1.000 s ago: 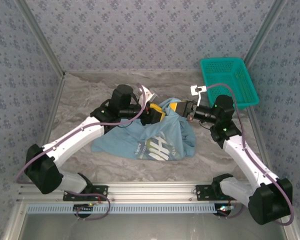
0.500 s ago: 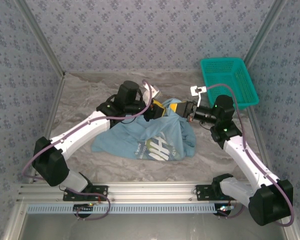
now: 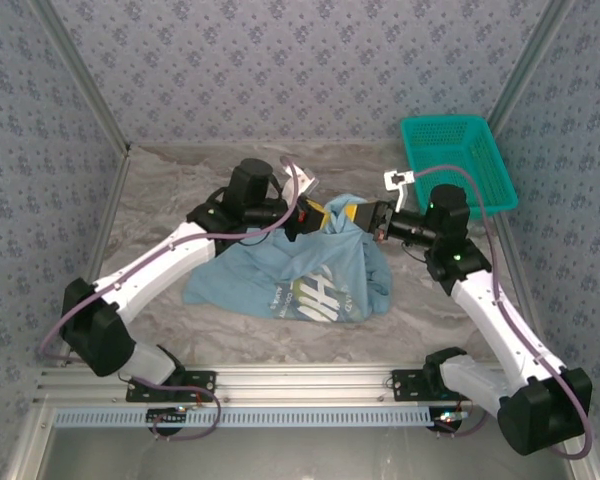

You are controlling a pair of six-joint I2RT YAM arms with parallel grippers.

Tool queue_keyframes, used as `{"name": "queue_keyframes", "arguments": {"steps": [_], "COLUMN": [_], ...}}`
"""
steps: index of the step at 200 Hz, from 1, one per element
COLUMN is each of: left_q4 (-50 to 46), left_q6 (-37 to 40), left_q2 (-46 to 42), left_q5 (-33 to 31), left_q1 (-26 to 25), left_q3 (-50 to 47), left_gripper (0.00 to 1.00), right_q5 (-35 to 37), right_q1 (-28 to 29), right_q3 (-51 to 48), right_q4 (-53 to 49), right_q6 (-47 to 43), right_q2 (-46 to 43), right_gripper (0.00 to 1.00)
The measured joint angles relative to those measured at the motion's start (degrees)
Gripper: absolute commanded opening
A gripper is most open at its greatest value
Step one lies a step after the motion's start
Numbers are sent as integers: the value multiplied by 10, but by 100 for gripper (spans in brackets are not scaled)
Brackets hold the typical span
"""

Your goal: Fold the inside-out t-shirt

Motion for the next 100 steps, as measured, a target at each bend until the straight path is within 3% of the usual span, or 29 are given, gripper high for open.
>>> {"name": "queue_keyframes", "arguments": {"steps": [14, 68, 100], "left_q4": [-2, -28, -31], "left_q6": [-8, -78, -120], "left_q2": [-21, -56, -55], "left_q5": [18, 59, 66], "left_q1": [3, 38, 56], "left_q3": [0, 0, 0], "left_gripper": [0, 0, 0], "right_q5": [54, 220, 258], "right_q1": [3, 28, 55], "right_q3": [25, 107, 116], "right_q4": [-54, -229, -290], "right_q6": [-37, -155, -221], "right_q2": [-1, 17, -2], "right_gripper": [7, 38, 43]}}
